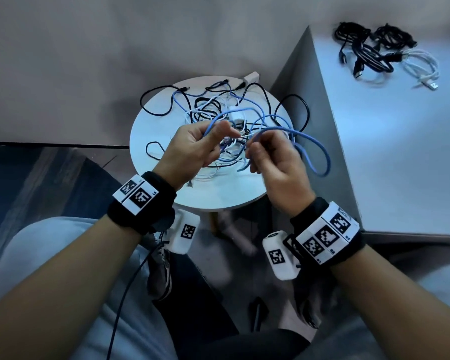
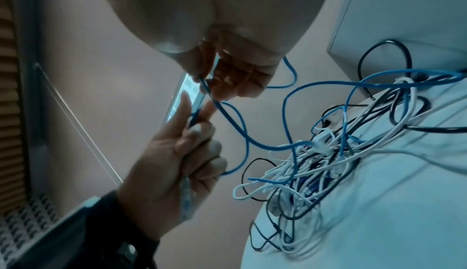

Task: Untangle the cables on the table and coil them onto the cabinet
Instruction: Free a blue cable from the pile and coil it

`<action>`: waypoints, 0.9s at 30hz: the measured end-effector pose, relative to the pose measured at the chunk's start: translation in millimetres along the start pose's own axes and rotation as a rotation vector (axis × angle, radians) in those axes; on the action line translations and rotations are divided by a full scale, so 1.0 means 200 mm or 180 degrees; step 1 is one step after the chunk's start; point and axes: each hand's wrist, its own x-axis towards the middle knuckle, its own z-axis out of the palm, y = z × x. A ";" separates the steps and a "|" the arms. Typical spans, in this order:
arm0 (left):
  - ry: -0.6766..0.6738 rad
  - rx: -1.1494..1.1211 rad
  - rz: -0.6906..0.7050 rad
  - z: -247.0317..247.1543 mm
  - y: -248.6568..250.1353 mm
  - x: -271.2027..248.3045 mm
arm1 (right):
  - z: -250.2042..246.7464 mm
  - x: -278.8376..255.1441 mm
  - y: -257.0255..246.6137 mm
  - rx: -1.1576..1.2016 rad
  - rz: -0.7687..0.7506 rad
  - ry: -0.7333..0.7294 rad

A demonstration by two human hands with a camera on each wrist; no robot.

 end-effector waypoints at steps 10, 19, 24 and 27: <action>0.0355 -0.1209 -0.0529 -0.07 0.02 0.04 | -0.01 -0.03 -0.07 -0.0140 0.0937 -0.1081; 0.0252 -0.0295 -0.0373 -0.06 0.00 0.04 | 0.15 -0.23 -0.06 -0.2018 0.1111 -0.2792; 0.0267 0.0405 -0.0345 -0.05 -0.04 0.03 | 0.03 -0.14 -0.13 -0.1729 0.1374 -0.2923; 0.0387 0.0103 -0.0489 -0.05 -0.03 0.03 | -0.04 -0.10 -0.09 -0.1791 0.1626 -0.2838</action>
